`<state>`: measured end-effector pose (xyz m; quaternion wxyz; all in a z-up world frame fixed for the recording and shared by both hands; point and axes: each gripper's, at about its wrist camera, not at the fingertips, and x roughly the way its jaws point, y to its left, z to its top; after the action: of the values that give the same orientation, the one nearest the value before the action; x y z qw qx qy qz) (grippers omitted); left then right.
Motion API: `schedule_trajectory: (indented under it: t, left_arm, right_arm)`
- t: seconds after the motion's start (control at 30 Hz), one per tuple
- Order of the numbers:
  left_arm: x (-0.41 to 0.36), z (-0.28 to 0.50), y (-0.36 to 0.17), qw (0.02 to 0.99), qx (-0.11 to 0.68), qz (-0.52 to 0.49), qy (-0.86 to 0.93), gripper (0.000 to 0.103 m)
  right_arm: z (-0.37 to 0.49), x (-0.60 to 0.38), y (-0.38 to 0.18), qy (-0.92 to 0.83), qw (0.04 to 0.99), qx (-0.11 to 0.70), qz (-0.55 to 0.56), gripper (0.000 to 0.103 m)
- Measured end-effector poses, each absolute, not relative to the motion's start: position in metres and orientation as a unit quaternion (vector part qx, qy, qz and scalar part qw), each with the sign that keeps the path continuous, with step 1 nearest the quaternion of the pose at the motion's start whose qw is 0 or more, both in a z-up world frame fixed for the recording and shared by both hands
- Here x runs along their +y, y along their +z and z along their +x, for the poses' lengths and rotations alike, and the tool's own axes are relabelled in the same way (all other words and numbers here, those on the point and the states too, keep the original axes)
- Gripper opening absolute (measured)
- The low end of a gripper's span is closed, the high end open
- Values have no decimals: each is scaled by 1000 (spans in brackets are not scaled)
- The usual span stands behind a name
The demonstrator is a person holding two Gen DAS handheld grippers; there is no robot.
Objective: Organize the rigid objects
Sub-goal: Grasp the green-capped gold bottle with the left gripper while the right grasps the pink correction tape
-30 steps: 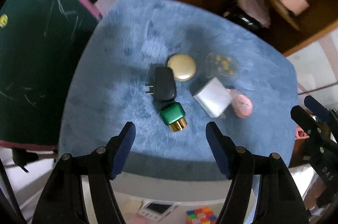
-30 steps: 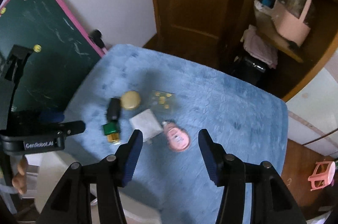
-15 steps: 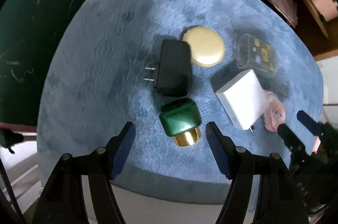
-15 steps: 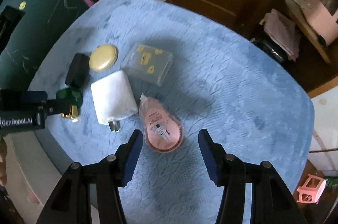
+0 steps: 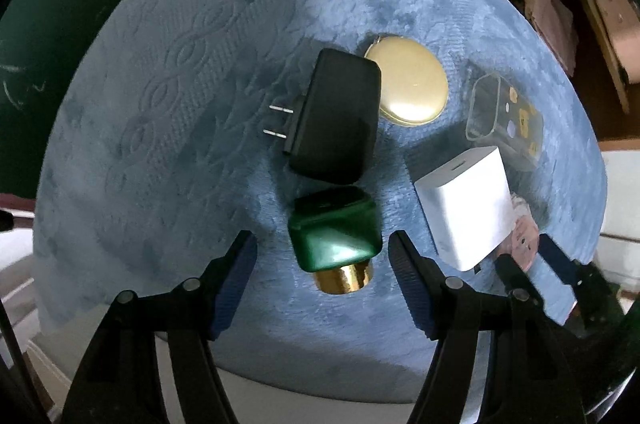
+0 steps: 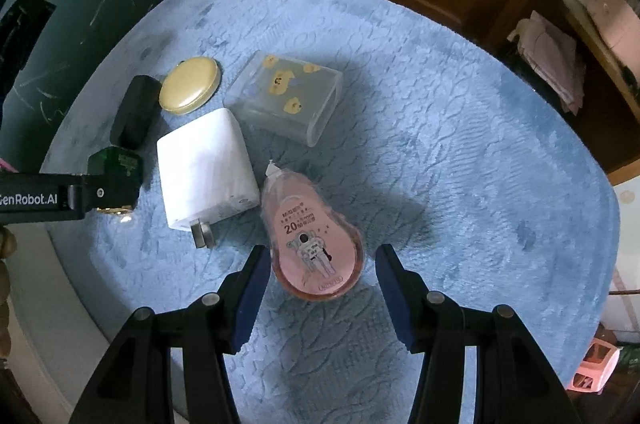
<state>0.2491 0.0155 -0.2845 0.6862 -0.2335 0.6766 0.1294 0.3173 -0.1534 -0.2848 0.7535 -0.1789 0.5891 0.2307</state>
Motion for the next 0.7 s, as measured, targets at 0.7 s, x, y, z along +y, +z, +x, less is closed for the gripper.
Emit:
schedule_trajectory:
  t: [0.7]
  left_arm:
    - [26, 244, -287, 675, 647, -311, 173, 47]
  right_arm:
    - [321, -147, -298, 227, 749, 593, -189, 52]
